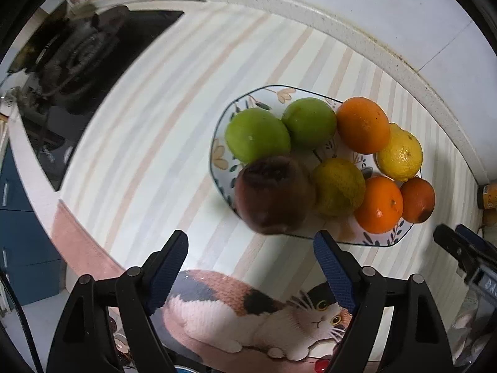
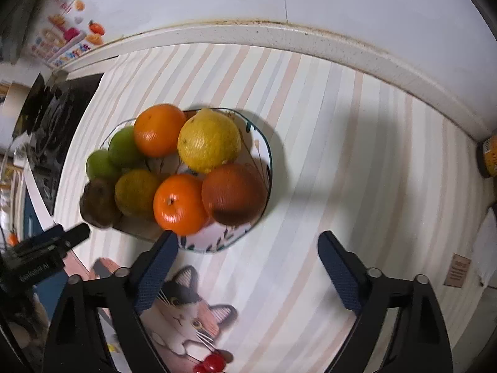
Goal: Organize fruits
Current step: 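Lift both grippers away from the plate toward the cat mat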
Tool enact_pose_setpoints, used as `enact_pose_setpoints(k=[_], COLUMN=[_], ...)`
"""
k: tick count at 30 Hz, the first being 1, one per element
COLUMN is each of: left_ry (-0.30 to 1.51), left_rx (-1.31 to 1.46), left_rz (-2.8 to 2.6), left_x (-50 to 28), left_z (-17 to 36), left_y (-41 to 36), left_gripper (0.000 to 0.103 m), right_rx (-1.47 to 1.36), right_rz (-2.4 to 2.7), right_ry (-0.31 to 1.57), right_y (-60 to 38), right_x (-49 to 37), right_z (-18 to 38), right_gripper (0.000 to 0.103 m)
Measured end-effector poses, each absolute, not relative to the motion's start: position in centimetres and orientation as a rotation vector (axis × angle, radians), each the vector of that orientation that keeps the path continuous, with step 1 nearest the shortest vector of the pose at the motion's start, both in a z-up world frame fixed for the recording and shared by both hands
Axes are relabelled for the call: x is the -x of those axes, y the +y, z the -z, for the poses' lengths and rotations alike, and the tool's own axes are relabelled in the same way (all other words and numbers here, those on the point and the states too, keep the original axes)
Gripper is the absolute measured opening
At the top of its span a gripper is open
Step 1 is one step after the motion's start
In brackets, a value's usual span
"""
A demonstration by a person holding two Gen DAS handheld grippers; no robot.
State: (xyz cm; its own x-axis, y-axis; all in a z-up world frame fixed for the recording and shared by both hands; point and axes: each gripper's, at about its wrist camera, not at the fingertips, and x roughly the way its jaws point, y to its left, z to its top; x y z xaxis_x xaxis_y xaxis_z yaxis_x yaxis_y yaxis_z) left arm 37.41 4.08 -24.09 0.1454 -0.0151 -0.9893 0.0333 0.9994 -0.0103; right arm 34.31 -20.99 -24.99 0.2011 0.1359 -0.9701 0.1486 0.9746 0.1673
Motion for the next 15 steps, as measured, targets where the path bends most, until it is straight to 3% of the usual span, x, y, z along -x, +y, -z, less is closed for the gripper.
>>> enact_pose_setpoints(k=[15], left_ry=[1.254], left_rx=[-0.058], left_rz=[0.033], left_x=[-28.7], left_z=[17.5], left_y=[2.3], left_gripper=[0.083], right_rx=[-0.147], right_rz=[-0.063], right_ry=[1.274], right_y=[-18.9], right_x=[-25.7], right_z=[19.5], right_gripper=[0.094])
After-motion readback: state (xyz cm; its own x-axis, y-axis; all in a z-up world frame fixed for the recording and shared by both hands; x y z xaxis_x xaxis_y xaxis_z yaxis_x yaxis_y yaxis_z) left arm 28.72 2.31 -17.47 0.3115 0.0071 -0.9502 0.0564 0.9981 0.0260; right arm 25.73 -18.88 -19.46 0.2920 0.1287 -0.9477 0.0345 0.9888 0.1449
